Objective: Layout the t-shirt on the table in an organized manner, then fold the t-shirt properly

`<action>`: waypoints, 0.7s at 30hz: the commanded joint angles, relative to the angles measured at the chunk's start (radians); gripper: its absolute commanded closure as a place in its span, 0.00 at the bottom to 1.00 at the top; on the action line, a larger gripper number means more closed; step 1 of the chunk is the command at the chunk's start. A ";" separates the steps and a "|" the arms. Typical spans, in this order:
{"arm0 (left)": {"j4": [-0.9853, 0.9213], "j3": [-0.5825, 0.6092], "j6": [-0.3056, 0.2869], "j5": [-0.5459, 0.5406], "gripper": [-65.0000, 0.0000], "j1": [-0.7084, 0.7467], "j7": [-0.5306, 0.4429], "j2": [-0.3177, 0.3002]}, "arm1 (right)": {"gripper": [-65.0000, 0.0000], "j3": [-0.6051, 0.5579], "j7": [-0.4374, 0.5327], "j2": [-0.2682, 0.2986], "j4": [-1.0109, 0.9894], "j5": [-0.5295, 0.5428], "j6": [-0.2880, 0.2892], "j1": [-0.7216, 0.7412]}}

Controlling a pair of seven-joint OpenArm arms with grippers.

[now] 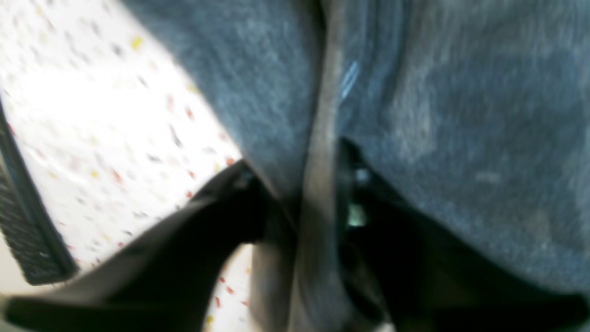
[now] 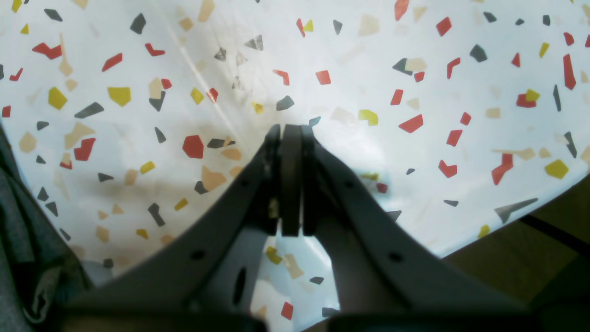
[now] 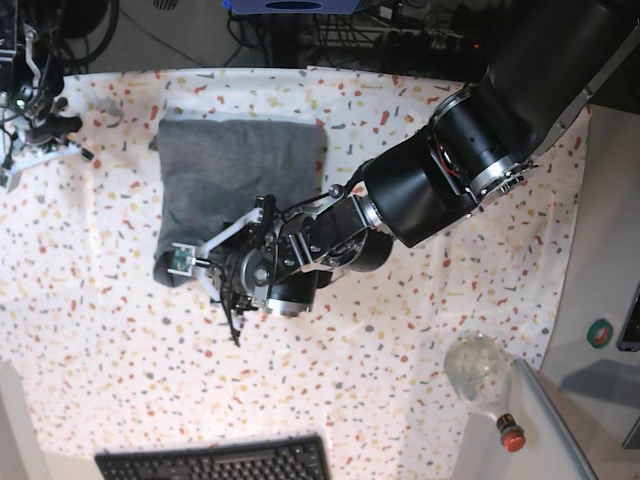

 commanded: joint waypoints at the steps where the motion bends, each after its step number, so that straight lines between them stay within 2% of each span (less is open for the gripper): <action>1: 0.028 -0.003 0.009 -0.004 0.49 -0.049 -0.016 0.015 | 1.00 0.004 0.018 0.014 0.018 -0.007 0.000 0.005; 4: 0.058 -0.009 0.009 -0.012 0.29 -0.059 -0.014 0.015 | 1.00 0.004 0.018 0.014 0.018 -0.007 0.000 0.007; 6: 0.100 -0.021 0.009 -0.013 0.22 -0.061 -0.011 0.009 | 1.00 0.004 0.018 0.014 0.018 -0.007 0.000 0.007; 7: 0.145 -0.046 0.009 -0.013 0.24 -0.058 0.015 -0.006 | 1.00 0.004 0.018 0.014 0.021 -0.007 0.000 0.005; 9: 0.274 -0.130 0.009 -0.015 0.34 -0.038 0.113 -0.028 | 1.00 0.013 0.018 0.014 0.070 -0.007 0.000 -0.018; 10: 0.344 -0.178 0.009 -0.018 0.44 -0.009 0.164 -0.046 | 1.00 0.014 0.018 0.014 0.104 -0.007 0.000 -0.045; 11: 0.418 -0.227 0.009 -0.027 0.55 0.020 0.213 -0.066 | 1.00 0.014 0.018 0.020 0.142 -0.007 0.000 -0.071; 13: 0.593 -0.334 0.009 -0.059 0.92 0.100 0.305 -0.126 | 1.00 0.014 0.018 0.022 0.225 -0.007 0.000 -0.134; 14: 0.667 -0.374 0.009 -0.073 1.00 0.143 0.346 -0.152 | 1.00 0.014 0.018 0.022 0.254 -0.007 0.000 -0.160; 18: 0.958 -0.501 0.009 -0.087 1.00 0.398 0.460 -0.295 | 1.00 0.022 0.014 0.022 0.345 -0.007 0.000 -0.291; 21: 1.052 -0.561 0.009 -0.087 1.00 0.594 0.462 -0.399 | 1.00 0.080 0.012 0.013 0.380 0.000 0.000 -0.395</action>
